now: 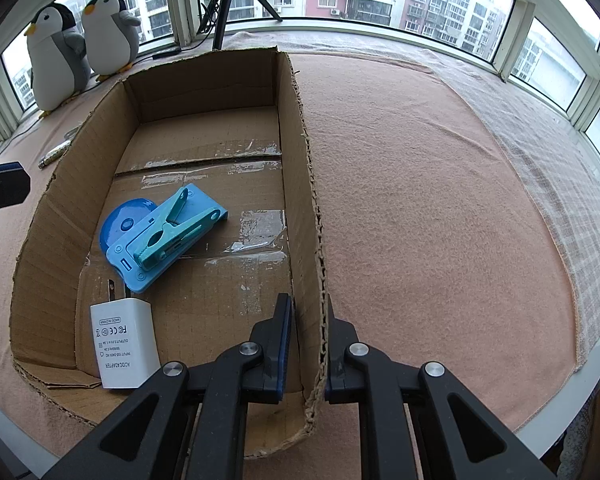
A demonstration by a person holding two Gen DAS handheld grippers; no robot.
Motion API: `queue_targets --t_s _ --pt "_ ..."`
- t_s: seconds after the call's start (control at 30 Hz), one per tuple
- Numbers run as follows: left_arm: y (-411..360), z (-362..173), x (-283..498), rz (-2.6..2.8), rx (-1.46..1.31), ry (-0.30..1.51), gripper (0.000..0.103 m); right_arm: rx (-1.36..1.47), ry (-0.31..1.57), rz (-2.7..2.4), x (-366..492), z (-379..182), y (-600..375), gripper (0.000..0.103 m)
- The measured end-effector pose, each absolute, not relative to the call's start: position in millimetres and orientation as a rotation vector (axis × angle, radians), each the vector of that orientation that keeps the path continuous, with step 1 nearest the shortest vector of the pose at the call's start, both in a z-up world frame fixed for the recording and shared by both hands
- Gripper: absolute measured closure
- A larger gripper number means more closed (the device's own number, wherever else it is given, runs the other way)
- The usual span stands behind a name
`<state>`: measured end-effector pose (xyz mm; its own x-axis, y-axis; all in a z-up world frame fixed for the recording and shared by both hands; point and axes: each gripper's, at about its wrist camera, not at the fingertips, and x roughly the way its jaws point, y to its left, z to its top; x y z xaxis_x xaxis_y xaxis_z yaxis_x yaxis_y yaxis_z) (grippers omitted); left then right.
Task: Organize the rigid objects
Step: 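Move the left tool to the patterned lighter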
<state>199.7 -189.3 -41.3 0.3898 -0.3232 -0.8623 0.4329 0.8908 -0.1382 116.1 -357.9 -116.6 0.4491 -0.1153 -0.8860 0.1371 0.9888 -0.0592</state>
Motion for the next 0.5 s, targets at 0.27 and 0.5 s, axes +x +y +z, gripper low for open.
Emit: queue_targets --t_s 0.27,0.5 --pt "-110 -58 243 -0.330 0.087 1.106 0.057 0.020 1.094 -0.156 117 -117 -358 0.090" --pt "-47 -73 282 -0.266 0.029 1.138 0.053 0.020 1.092 -0.163 116 -119 -358 0.090"
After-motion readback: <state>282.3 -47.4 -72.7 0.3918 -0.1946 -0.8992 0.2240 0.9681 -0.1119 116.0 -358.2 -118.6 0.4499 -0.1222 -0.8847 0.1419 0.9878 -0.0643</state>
